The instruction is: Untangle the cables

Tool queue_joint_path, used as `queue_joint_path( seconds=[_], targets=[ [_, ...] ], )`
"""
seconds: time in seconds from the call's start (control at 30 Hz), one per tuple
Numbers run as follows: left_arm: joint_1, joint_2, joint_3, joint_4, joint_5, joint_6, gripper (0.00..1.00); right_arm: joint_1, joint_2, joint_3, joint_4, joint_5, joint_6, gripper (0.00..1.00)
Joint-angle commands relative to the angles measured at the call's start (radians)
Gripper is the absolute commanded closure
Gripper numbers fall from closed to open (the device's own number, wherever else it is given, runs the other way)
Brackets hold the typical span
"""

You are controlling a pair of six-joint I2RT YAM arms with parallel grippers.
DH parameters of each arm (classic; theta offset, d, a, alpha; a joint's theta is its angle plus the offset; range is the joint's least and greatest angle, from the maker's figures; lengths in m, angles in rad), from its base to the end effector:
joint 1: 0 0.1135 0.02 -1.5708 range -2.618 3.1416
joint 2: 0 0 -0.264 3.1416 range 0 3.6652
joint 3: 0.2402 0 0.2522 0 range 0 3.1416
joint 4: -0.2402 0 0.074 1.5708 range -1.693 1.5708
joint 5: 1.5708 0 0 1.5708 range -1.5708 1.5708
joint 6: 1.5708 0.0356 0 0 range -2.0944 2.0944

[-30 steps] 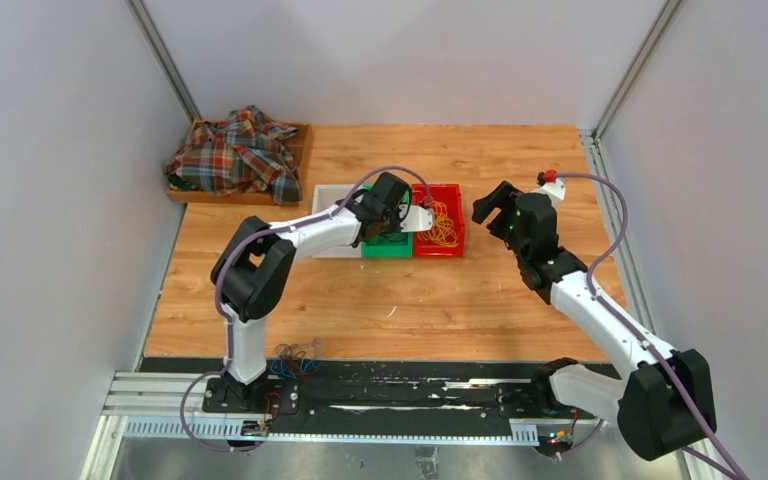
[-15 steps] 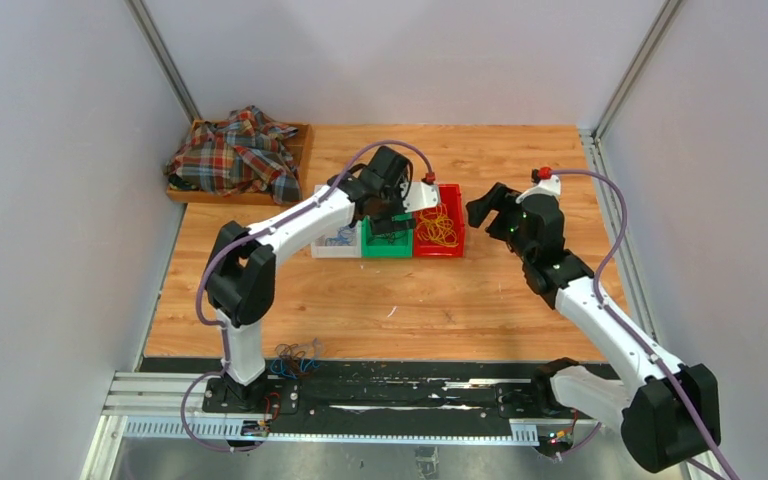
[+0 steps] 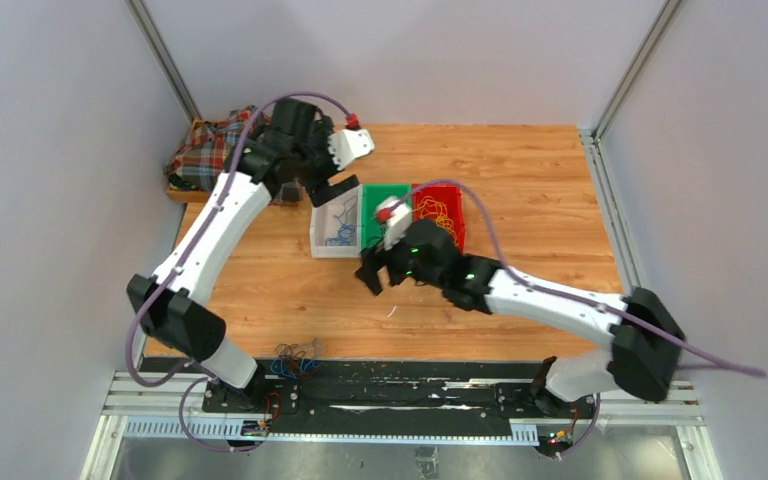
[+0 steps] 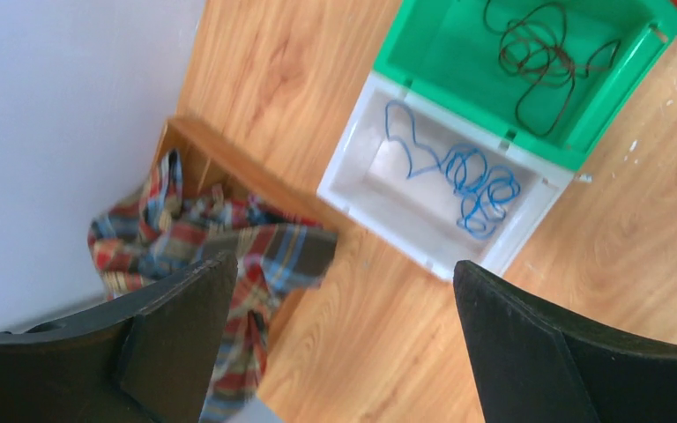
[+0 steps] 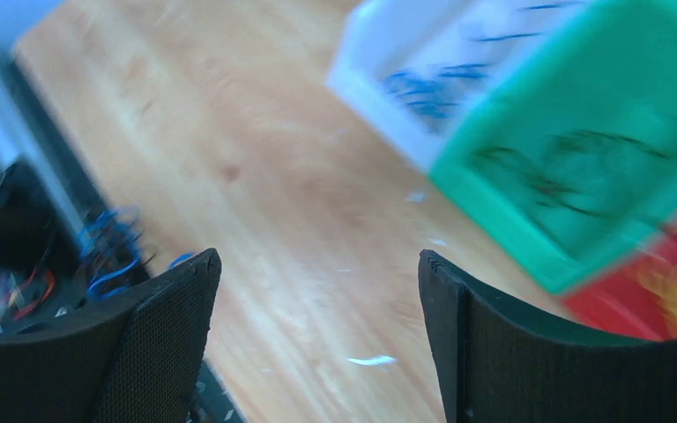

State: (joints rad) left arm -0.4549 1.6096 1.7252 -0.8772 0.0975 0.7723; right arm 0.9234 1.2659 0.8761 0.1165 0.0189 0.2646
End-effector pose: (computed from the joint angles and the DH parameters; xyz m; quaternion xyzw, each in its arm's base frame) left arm 0.3092 -0.1551 0.3896 0.5444 0.7396 0.0179 0.3953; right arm 0.1789 0.2354 0.2982 -0.2523 0.7558 0.3319 0.5049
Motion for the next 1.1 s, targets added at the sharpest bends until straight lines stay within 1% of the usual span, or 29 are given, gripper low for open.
queue_joint_path(
  seconds=[0.0,0.13,0.2,0.3,0.47,0.57,0.6,0.63,0.67,0.7,0.73,0.8,0.87,0.9,0.97,1.07],
  targets=[
    [0.095,-0.128,-0.088,-0.062,0.112,-0.049,0.02,0.19,0.229,0.154,-0.006,-0.149,-0.154,0.18],
    [0.198,-0.191,-0.171,-0.06,0.14,-0.071,0.02,0.302,0.383,0.235,0.026,-0.187,-0.186,0.17],
    [0.244,-0.205,-0.184,-0.06,0.147,-0.079,0.02,0.357,0.437,0.273,0.03,-0.182,-0.198,0.17],
    [0.305,-0.212,-0.182,-0.06,0.167,-0.083,0.02,0.407,0.521,0.328,0.007,-0.179,-0.223,0.17],
    [0.334,-0.229,-0.191,-0.06,0.196,-0.072,0.02,0.458,0.64,0.418,-0.07,-0.21,-0.26,0.17],
    [0.334,-0.234,-0.198,-0.059,0.215,-0.077,0.02,0.464,0.724,0.465,-0.083,-0.204,-0.256,0.23],
    [0.333,-0.234,-0.196,-0.059,0.216,-0.079,0.02,0.464,0.758,0.482,-0.095,-0.192,-0.257,0.26],
    [0.334,-0.231,-0.193,-0.059,0.216,-0.079,0.02,0.464,0.784,0.501,-0.112,-0.178,-0.26,0.33],
    [0.333,-0.228,-0.188,-0.059,0.213,-0.077,0.02,0.461,0.805,0.517,-0.124,-0.169,-0.268,0.44],
    [0.333,-0.226,-0.183,-0.059,0.21,-0.073,0.02,0.456,0.821,0.529,-0.132,-0.161,-0.278,0.5],
    [0.334,-0.225,-0.176,-0.059,0.206,-0.072,0.02,0.447,0.829,0.533,-0.135,-0.155,-0.284,0.61],
    [0.334,-0.221,-0.163,-0.059,0.204,-0.07,0.0,0.412,0.828,0.533,-0.134,-0.145,-0.269,0.8],
    [0.334,-0.22,-0.153,-0.059,0.203,-0.069,0.0,0.36,0.795,0.513,-0.123,-0.143,-0.234,0.94],
    [0.334,-0.22,-0.149,-0.059,0.205,-0.068,0.01,0.335,0.765,0.478,-0.105,-0.143,-0.219,0.99],
    [0.335,-0.22,-0.148,-0.057,0.21,-0.066,0.02,0.29,0.685,0.41,-0.058,-0.136,-0.208,0.99],
    [0.334,-0.217,-0.155,-0.051,0.226,-0.063,0.02,0.234,0.587,0.335,-0.036,-0.124,-0.199,0.99]
  ],
)
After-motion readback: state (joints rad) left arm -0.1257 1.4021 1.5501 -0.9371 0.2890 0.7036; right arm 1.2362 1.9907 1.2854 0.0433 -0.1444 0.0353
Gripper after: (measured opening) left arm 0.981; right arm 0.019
